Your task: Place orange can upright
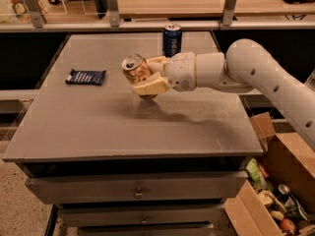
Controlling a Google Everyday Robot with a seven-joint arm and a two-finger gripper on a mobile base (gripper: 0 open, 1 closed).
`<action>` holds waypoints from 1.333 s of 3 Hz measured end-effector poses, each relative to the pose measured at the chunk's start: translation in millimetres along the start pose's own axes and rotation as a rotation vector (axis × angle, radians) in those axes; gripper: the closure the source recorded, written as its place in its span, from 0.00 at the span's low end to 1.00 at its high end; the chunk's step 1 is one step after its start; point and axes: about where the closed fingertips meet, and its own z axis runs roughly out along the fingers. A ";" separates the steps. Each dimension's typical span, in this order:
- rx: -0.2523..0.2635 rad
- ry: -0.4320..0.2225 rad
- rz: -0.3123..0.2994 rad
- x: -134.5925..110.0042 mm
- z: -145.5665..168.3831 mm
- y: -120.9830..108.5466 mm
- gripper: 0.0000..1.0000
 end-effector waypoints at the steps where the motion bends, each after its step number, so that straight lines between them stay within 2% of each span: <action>1: 0.031 -0.002 0.040 3.3 -0.3 -0.9 1.00; 2: 0.060 -0.064 0.103 5.4 4.0 -0.6 0.84; 3: 0.074 -0.116 0.150 5.2 9.5 -0.3 0.60; 4: 0.085 -0.123 0.167 5.4 10.6 0.4 0.37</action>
Offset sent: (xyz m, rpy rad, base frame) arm 0.0059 0.0032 -0.0079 0.2190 0.1368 -0.1066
